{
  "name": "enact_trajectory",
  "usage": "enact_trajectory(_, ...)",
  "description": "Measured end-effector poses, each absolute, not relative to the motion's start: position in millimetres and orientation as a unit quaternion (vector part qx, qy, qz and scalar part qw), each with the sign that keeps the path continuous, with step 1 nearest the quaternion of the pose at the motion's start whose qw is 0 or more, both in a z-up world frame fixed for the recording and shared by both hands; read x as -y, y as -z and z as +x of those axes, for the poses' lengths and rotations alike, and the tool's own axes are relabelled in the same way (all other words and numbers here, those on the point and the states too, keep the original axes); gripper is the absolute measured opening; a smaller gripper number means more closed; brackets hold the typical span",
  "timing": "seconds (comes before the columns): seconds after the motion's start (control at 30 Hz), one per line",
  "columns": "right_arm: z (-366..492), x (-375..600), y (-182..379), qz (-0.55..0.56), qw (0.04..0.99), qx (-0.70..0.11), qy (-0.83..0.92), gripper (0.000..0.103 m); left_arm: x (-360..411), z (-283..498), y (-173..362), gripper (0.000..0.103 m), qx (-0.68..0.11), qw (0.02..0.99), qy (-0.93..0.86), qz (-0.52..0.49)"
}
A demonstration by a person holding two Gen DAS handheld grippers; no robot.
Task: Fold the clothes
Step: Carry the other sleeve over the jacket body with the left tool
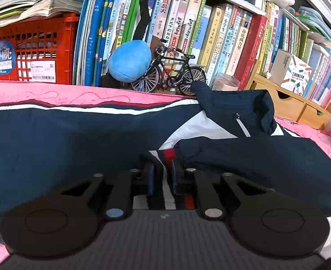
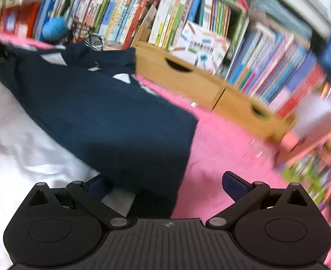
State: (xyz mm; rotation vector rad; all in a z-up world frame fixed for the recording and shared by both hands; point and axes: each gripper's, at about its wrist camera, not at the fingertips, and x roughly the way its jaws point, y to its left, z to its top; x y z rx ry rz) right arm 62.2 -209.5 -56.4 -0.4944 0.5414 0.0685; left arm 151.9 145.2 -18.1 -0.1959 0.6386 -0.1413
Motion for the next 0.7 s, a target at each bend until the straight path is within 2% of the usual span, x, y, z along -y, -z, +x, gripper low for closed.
enact_trajectory(0.07,71,223,55,-0.23,0.936,-0.266,0.008,0.103,-147,152,19,0.016,-0.313,0.941,0.074,-0.1)
enact_trajectory(0.27,88,295,53,-0.044,0.944,-0.327,0.008,0.102,-150,154,22,0.016,-0.316,0.936,0.105,-0.115)
enact_trajectory(0.43,72,266,35,-0.106,0.939,-0.327,-0.019,0.103,-156,156,23,0.017,-0.316,0.932,0.114,-0.137)
enact_trajectory(0.57,45,244,3,-0.074,0.934,-0.297,-0.181,0.103,-160,156,24,0.018,-0.316,0.929,0.12,-0.152)
enact_trajectory(0.7,63,193,-15,-0.053,0.932,-0.27,-0.237,0.103,-158,156,23,0.019,-0.316,0.93,0.12,-0.147)
